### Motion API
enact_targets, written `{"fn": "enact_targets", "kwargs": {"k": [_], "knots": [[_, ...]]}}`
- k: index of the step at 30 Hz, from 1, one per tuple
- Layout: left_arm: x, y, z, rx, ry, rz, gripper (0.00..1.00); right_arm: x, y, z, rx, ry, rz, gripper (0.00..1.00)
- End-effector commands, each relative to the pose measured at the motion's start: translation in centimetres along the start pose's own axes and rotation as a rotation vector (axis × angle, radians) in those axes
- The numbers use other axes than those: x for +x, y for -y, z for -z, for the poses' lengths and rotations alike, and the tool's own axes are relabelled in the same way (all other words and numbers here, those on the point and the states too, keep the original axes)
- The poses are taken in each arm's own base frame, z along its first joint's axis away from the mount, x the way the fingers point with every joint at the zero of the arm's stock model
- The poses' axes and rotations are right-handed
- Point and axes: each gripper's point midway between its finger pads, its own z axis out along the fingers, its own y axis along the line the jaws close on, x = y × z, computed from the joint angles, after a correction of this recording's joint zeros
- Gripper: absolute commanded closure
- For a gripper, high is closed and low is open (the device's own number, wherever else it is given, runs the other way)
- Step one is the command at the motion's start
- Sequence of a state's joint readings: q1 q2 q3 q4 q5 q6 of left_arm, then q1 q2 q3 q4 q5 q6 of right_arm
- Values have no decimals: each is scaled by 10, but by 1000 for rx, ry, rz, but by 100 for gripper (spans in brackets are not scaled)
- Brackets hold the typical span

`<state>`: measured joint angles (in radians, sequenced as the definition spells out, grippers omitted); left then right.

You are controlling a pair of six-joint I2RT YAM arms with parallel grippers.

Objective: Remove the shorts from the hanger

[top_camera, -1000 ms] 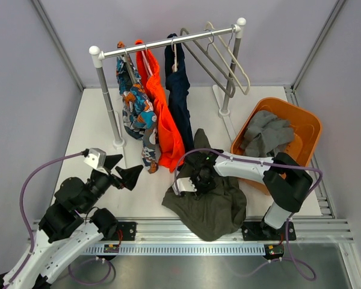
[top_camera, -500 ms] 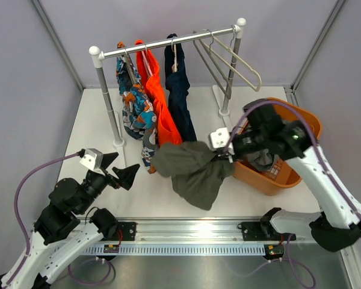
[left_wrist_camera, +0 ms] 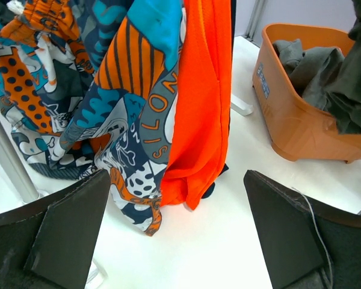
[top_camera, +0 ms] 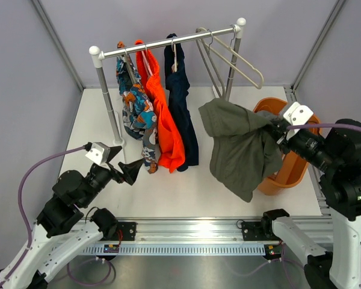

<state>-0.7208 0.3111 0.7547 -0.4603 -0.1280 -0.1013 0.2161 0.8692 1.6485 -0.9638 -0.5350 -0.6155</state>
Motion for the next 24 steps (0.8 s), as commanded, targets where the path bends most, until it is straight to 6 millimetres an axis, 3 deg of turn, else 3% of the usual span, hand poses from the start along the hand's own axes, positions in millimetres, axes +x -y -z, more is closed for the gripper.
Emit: {"fn": "enact_targets", "kwargs": {"k": [1,4,8,12,13,16,18,19,21,24], "knots": [[-29,12,-1,62,86,-16,1,-6,64,12,369,46,-92,100],[-28,15,-2,81,87,-12,1,11,101,24,598,9,-126,100],[-29,22,0,117,103,1,1,53,136,31,796,-96,-195,100],[-27,25,3,138,111,25,1,110,157,29,859,-230,-295,100],[-27,25,5,139,118,31,1,126,165,36,897,-268,-314,100],[-29,26,10,145,147,46,1,181,163,30,851,-387,-357,100],[-30,26,11,147,166,61,1,230,150,23,800,-501,-406,100],[-28,26,12,149,170,66,1,245,140,15,725,-533,-411,100],[-27,26,11,149,171,76,1,295,114,5,622,-670,-510,100],[-24,27,10,151,171,82,1,346,77,-7,440,-821,-609,100]]}}
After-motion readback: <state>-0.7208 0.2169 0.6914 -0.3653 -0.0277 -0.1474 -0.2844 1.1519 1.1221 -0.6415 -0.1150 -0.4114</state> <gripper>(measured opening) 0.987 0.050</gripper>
